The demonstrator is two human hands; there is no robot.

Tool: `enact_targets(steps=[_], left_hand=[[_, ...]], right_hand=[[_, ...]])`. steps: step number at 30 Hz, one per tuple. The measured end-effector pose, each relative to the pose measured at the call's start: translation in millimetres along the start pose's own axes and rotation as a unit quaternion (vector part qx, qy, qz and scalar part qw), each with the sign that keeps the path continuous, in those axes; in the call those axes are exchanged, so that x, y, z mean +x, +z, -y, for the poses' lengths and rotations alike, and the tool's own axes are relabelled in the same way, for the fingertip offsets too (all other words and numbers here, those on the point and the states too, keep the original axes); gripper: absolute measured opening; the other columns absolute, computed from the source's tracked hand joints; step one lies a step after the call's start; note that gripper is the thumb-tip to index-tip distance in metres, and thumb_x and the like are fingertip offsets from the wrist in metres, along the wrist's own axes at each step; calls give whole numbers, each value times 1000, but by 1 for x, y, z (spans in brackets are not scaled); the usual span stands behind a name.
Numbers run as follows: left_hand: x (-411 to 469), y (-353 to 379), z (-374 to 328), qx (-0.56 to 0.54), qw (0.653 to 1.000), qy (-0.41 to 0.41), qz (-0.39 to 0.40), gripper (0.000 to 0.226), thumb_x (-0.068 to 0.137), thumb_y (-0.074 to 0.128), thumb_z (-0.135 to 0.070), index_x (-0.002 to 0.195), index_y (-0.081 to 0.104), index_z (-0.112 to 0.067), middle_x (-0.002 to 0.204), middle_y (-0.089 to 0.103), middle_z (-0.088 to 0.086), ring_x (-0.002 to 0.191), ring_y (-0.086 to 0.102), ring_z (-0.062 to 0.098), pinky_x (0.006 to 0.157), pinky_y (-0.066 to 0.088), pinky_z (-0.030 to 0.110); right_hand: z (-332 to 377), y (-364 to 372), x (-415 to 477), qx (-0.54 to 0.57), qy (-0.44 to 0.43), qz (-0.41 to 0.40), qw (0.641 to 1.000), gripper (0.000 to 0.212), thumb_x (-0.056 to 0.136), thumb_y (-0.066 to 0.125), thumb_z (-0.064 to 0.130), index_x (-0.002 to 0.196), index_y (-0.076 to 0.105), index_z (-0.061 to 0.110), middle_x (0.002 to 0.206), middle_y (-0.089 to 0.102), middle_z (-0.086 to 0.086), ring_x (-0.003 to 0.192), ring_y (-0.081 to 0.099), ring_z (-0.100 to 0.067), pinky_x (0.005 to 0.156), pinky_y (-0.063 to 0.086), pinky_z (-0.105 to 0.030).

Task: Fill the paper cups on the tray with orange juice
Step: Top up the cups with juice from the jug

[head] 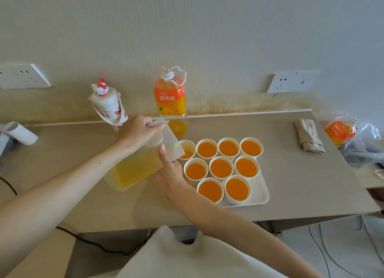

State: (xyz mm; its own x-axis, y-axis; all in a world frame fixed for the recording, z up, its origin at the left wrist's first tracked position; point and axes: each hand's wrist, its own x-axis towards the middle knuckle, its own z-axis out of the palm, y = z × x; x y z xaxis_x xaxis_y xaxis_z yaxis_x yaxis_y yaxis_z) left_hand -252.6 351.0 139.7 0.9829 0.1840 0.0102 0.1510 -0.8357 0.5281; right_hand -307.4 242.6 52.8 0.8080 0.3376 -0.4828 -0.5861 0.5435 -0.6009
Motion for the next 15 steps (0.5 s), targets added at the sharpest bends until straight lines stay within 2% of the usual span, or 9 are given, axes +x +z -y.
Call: enact_targets(steps=[3,6,10,15], left_hand=[[-1,-1,-2,1,1000,0,-1,51,88,61,-46,57,32,-16,53,33,-1,53,35,19,59,27,33],[-1,-2,-2,3,1000,1,-2,51,88,61,-45,58,32,-16,53,33,-1,53,35,18,58,27,33],[0,-3,-2,1,1000,0,-4,52,88,62,-45,57,31,-17,53,32,-1,54,34,18,58,26,33],[-2,-4,-3,1,1000,3,-5,52,88,61,-45,57,31,-16,53,31,-1,53,33,17,58,26,33]], right_hand=[[-3,3,2,-18,0,-18,1000,82,64,77,53,133,51,15,119,69,-9,104,69,-21,89,57,-39],[-3,5,3,-20,2,-28,999,92,57,79,57,134,49,16,121,68,-8,107,68,-22,88,58,-40],[-1,4,1,-7,-6,-1,1000,78,67,74,51,133,52,16,121,68,-9,107,68,-21,88,58,-39],[-1,5,0,-16,-2,-3,1000,81,64,76,54,133,51,17,121,68,-8,108,67,-21,92,56,-43]])
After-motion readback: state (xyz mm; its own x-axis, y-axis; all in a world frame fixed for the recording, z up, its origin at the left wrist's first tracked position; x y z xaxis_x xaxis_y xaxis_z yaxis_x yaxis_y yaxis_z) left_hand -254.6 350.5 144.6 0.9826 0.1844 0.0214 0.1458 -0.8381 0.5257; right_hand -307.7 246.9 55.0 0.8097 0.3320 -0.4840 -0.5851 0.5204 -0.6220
